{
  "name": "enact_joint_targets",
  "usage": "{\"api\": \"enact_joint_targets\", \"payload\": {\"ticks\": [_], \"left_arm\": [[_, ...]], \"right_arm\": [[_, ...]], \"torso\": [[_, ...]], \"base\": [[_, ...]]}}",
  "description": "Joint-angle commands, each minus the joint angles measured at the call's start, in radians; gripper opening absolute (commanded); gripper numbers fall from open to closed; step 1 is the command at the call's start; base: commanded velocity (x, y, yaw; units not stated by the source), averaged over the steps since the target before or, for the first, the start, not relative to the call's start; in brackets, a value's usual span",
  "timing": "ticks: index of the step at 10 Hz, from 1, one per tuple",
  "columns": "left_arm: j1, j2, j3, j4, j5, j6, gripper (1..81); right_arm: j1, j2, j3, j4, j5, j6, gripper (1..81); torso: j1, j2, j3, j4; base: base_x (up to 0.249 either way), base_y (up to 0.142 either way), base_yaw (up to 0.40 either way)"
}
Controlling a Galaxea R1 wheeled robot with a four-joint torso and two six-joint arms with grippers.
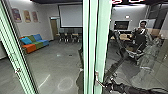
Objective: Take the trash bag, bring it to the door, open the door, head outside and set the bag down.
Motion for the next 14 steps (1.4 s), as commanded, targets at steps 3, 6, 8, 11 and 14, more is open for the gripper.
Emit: {"api": "enact_joint_targets", "payload": {"ticks": [3,6,8,11,14], "left_arm": [[-0.053,-0.013,0.003,-0.007,0.063,0.004,1.0],[-0.053,-0.013,0.003,-0.007,0.063,0.004,1.0],[-0.053,-0.012,0.003,-0.007,0.063,0.004,1.0],[-0.053,-0.012,0.003,-0.007,0.063,0.004,1.0],[-0.053,-0.012,0.003,-0.007,0.065,0.004,1.0]], "right_arm": [[0.122,-0.017,-0.047,-0.012,-0.138,0.031,81.1],[0.122,-0.022,-0.036,-0.015,-0.135,0.033,81.1],[0.123,-0.025,-0.042,-0.016,-0.135,0.033,81.1],[0.127,-0.040,-0.042,-0.016,-0.140,0.031,81.1],[0.140,-0.095,-0.035,-0.021,-0.144,0.029,81.1]], "torso": [[0.001,-0.002,0.000,0.000],[0.001,-0.002,-0.031,0.000],[0.001,-0.002,-0.065,0.000],[0.003,-0.001,-0.056,0.000],[0.006,0.001,-0.057,0.000]], "base": [[0.104,0.000,0.000],[0.116,0.000,0.000],[0.116,0.000,0.000],[0.034,0.000,0.000],[0.000,0.000,0.000]]}}
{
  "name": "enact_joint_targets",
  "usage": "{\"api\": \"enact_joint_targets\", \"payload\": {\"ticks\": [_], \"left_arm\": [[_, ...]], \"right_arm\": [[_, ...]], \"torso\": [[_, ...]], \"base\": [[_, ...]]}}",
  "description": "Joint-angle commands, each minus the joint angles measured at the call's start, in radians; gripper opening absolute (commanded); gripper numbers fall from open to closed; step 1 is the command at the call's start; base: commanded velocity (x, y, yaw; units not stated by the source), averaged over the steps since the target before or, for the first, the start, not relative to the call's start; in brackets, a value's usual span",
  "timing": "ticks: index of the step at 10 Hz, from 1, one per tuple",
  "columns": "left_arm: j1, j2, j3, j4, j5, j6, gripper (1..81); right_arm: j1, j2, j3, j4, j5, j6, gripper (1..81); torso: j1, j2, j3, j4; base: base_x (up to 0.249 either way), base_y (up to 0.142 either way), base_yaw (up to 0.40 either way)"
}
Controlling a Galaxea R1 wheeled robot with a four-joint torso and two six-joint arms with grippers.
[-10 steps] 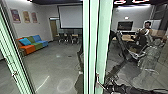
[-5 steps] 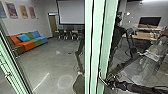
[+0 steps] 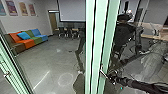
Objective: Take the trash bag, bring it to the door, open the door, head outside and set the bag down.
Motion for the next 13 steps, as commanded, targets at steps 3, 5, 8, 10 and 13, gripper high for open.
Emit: {"api": "enact_joint_targets", "payload": {"ticks": [3,5,8,10,13], "left_arm": [[-0.042,-0.013,0.002,-0.007,0.070,0.004,1.0],[-0.042,-0.012,0.005,-0.005,0.083,0.004,1.0],[-0.042,-0.011,0.005,-0.005,0.083,0.004,1.0],[-0.041,-0.009,0.005,-0.005,0.083,0.004,1.0],[-0.041,-0.006,0.005,-0.005,0.083,0.004,1.0]], "right_arm": [[0.072,-0.126,0.012,-0.058,-0.198,-0.039,81.1],[0.089,-0.159,0.002,-0.128,-0.199,-0.039,81.1],[0.119,-0.189,-0.040,-0.205,-0.228,-0.041,81.1],[0.141,-0.208,-0.045,-0.245,-0.230,-0.042,81.1],[0.132,-0.252,-0.060,-0.256,-0.239,-0.039,81.1]], "torso": [[0.001,0.001,0.000,0.000],[0.001,0.001,0.000,0.001],[0.000,0.000,0.000,0.002],[-0.001,0.000,0.000,0.002],[-0.002,0.000,-0.001,0.002]], "base": [[0.000,0.000,0.000],[0.000,0.000,0.000],[0.000,0.000,0.000],[0.000,0.000,0.000],[0.000,0.000,0.000]]}}
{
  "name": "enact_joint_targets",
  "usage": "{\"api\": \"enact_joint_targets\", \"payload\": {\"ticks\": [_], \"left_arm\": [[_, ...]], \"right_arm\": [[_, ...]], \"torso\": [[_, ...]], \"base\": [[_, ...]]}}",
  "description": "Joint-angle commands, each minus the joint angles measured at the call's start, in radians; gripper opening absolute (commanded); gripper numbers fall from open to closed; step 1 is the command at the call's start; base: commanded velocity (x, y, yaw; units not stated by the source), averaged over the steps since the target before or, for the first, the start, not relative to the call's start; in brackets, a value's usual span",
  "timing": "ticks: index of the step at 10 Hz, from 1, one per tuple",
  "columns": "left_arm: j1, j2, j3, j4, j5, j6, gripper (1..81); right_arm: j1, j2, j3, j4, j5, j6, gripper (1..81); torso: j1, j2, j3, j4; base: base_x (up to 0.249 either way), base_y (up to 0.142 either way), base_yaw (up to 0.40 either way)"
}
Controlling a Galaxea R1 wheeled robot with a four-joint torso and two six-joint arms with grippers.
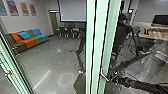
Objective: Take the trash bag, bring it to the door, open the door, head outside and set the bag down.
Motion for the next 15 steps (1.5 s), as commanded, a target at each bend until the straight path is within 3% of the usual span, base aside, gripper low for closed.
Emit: {"api": "enact_joint_targets", "payload": {"ticks": [1,5,9,10,11,12,15], "left_arm": [[-0.041,-0.012,0.004,-0.005,0.074,0.004,1.0],[-0.043,-0.012,0.004,-0.004,0.074,0.004,1.0],[-0.041,-0.010,0.004,-0.005,0.074,0.004,1.0],[-0.038,-0.009,0.004,-0.005,0.074,0.006,1.0],[-0.038,-0.006,0.004,-0.004,0.074,0.004,1.0],[-0.040,-0.004,0.004,-0.002,0.074,0.004,1.0],[-0.037,-0.002,0.004,-0.001,0.074,0.006,1.0]], "right_arm": [[0.125,-0.200,-0.139,0.000,-0.212,0.024,81.1],[0.132,-0.325,-0.081,0.133,-0.187,0.028,81.1],[0.148,-0.376,-0.047,0.127,-0.176,0.018,81.1],[0.155,-0.388,-0.039,0.103,-0.187,0.015,81.1],[0.171,-0.393,-0.029,0.005,-0.204,0.012,81.1],[0.177,-0.392,-0.006,-0.092,-0.263,0.011,81.1],[0.207,-0.393,0.033,-0.279,-0.371,0.005,81.1]], "torso": [[0.000,0.000,0.000,0.000],[0.001,0.000,0.000,0.001],[0.002,0.001,-0.001,0.001],[0.001,0.001,-0.001,0.000],[0.001,0.001,-0.001,0.000],[0.001,0.001,-0.001,0.000],[0.002,0.001,-0.002,0.000]], "base": [[0.000,0.000,0.000],[0.000,0.000,0.000],[0.000,0.000,0.000],[0.000,0.000,0.000],[0.000,0.000,0.000],[0.000,0.000,0.000],[0.000,0.000,0.000]]}}
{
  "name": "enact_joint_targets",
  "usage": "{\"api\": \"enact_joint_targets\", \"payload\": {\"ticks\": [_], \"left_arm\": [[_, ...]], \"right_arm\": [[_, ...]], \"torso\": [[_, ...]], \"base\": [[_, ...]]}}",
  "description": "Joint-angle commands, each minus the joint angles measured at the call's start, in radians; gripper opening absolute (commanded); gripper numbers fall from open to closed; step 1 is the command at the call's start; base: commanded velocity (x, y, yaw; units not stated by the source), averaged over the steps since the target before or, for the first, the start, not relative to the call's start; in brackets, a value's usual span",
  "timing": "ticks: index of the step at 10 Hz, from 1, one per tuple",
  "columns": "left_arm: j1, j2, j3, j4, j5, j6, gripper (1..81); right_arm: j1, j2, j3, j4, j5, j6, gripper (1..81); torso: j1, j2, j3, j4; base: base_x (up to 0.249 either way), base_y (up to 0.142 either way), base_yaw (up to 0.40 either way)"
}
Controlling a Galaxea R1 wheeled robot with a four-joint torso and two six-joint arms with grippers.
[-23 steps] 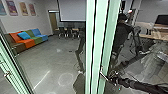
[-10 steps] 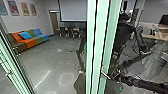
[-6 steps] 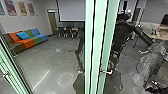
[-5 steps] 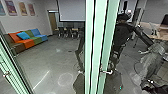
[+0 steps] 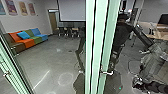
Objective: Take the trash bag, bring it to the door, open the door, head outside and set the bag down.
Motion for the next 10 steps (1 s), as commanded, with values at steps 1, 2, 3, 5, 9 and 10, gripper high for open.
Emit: {"api": "enact_joint_targets", "payload": {"ticks": [1,2,3,5,9,10], "left_arm": [[-0.039,-0.011,0.003,-0.001,0.072,0.006,1.0],[-0.039,-0.007,0.003,0.002,0.071,0.006,1.0],[-0.041,-0.005,0.003,0.002,0.072,0.006,1.0],[-0.039,-0.005,0.002,0.000,0.071,0.006,1.0],[-0.041,-0.004,-0.001,-0.004,0.071,0.006,1.0],[-0.041,-0.002,-0.001,-0.004,0.072,0.004,1.0]], "right_arm": [[0.235,-0.065,0.015,-0.225,-0.101,0.027,81.1],[0.232,-0.075,0.067,-0.297,-0.125,0.031,81.1],[0.226,-0.072,0.083,-0.386,-0.127,0.031,81.1],[0.212,-0.069,0.086,-0.524,-0.127,0.038,81.1],[0.190,-0.055,0.008,-0.653,-0.104,0.043,81.1],[0.189,-0.052,-0.016,-0.696,-0.086,0.044,81.1]], "torso": [[0.000,0.000,0.000,0.000],[0.000,0.000,0.000,0.000],[0.000,0.000,0.000,0.000],[0.000,0.000,0.000,0.000],[0.000,0.000,0.000,0.000],[0.000,0.000,0.000,0.000]], "base": [[0.000,0.000,0.000],[0.000,0.000,0.000],[0.000,0.000,0.000],[0.000,0.000,0.000],[0.000,0.000,0.000],[0.000,0.000,0.000]]}}
